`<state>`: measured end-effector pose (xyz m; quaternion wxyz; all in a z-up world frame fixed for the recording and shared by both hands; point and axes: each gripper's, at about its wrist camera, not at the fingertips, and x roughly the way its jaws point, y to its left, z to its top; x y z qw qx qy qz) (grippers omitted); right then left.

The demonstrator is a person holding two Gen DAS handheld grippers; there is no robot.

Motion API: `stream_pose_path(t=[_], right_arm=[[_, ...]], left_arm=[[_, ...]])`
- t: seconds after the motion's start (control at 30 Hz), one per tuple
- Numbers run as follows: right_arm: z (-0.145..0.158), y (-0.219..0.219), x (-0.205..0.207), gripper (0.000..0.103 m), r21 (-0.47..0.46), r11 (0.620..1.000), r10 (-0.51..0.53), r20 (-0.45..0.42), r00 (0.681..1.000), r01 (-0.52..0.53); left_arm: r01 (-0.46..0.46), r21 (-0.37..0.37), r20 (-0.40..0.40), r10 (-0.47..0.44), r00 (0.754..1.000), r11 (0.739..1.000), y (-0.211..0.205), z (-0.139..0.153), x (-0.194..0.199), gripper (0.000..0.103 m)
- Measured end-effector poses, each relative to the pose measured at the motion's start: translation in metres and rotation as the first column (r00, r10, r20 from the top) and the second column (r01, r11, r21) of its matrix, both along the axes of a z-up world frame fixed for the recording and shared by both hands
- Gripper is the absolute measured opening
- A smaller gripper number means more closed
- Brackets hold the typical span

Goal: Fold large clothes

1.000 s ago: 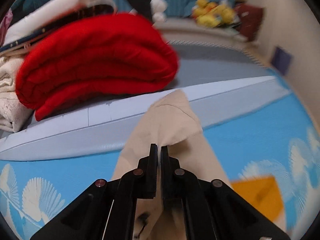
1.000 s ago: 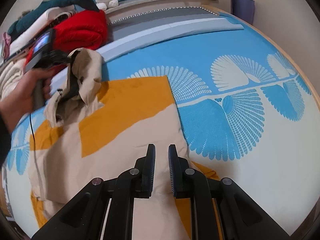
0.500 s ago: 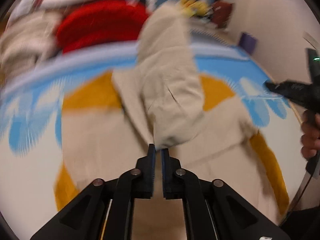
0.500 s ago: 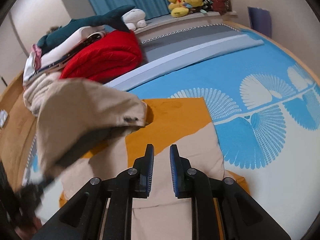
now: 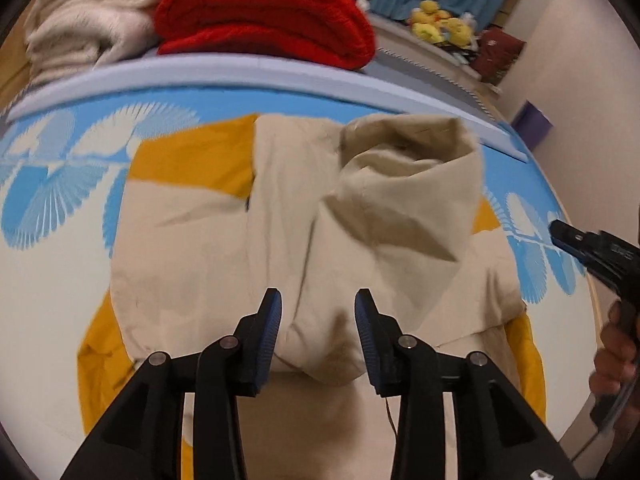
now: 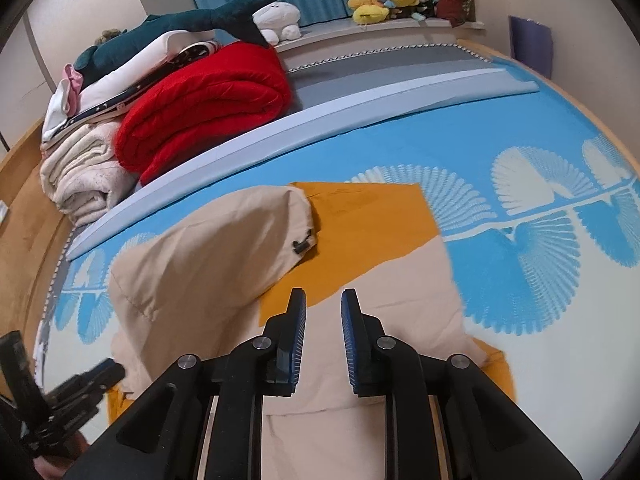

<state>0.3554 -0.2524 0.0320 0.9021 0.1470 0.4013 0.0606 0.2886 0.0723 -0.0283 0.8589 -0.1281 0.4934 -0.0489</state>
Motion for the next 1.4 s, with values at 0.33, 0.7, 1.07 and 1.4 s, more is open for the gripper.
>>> stream_pose_path(t=[0.33,0.7,1.07,1.4], right_arm=[[-0.01,0.051,0.013,0.057,0.406,0.873,0.262,0.074,0.962,-0.27],[-0.03,0.102,0.024,0.009,0.269,0.906,0.332,0.031,0.943,-0.327],[-0.036,0.026,-0.003,0.003,0.507,0.859,0.06,0.053,0.997,-0.079],[-0.122,-0.002,0.015,0.01,0.447,0.884,0.025,-0.345,0.938,0.14]], left_arm=[[0.046,-0.024,-0.196,-0.049,0.979,0.999,-0.023,-0.047,0.013,0.036],[-0.188,-0.191,-0.288,0.128,0.949,0.963,0.029,-0.07,0.017,0.047],[-0.293,-0.419,-0.378,0.128,0.917,0.86,0.034,-0.095,0.012,0.044],[-0.126,-0.286,-0.132,0.091,0.987,0.95,0.023,-0.029,0.008,0.001]])
